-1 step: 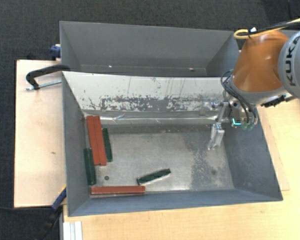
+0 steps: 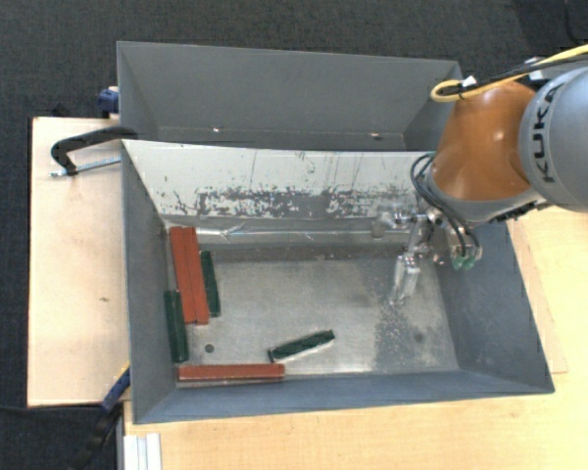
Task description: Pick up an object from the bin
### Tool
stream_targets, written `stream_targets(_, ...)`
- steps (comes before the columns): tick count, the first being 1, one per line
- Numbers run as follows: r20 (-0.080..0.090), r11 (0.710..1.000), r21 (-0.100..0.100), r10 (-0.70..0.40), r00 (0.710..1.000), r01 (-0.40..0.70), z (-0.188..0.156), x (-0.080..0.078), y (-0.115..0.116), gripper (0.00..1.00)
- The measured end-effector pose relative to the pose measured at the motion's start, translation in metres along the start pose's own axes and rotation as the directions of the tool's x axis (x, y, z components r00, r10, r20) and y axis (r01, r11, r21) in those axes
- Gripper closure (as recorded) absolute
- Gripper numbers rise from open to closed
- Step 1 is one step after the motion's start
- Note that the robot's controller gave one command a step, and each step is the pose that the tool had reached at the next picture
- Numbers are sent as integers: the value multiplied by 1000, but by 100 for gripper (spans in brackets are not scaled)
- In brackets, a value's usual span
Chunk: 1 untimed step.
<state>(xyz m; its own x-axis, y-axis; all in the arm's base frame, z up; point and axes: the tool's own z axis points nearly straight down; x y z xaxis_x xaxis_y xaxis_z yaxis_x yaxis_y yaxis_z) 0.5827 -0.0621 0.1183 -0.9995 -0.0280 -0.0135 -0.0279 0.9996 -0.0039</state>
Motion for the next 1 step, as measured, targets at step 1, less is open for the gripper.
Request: stream_targets(1,-18,999,-9,-49,999,49,51,21,40,0)
